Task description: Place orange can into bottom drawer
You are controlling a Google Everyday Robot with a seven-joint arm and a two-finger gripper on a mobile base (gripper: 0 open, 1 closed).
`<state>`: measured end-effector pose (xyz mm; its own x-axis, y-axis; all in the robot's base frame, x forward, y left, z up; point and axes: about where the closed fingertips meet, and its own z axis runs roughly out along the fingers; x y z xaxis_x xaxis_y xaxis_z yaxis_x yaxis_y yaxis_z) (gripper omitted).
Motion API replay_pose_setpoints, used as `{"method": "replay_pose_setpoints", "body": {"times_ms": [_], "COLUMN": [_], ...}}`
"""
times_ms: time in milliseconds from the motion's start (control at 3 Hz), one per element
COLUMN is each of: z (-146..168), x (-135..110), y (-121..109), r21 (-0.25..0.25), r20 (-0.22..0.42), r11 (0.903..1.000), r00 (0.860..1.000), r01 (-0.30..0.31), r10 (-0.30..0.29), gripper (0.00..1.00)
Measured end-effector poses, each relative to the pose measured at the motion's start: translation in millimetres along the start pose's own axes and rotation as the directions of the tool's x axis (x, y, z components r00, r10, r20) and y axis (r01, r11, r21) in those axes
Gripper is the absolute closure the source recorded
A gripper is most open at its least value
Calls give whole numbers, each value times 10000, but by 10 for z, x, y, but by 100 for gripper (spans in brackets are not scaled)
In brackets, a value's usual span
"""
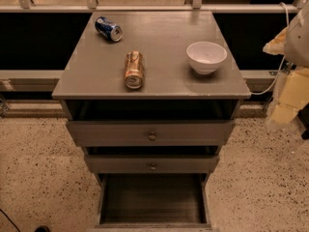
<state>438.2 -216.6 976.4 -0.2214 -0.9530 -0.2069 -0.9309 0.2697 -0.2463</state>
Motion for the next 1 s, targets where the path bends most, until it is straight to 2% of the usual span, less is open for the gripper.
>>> {"method": "replay_pose_setpoints", "body": {"times_ms": [333,667,1000], "z": [4,472,1125], "x": [-3,-391,-1094], "y": [-1,-114,-327], "r21": [-3,-411,-715], "r20": [1,112,396], "r11": [10000,9973,9902], "r00": [10000,9981,9923], "r01": [6,605,1197], "r10": [-6,-601,-1171], "gripper": [0,0,0]}}
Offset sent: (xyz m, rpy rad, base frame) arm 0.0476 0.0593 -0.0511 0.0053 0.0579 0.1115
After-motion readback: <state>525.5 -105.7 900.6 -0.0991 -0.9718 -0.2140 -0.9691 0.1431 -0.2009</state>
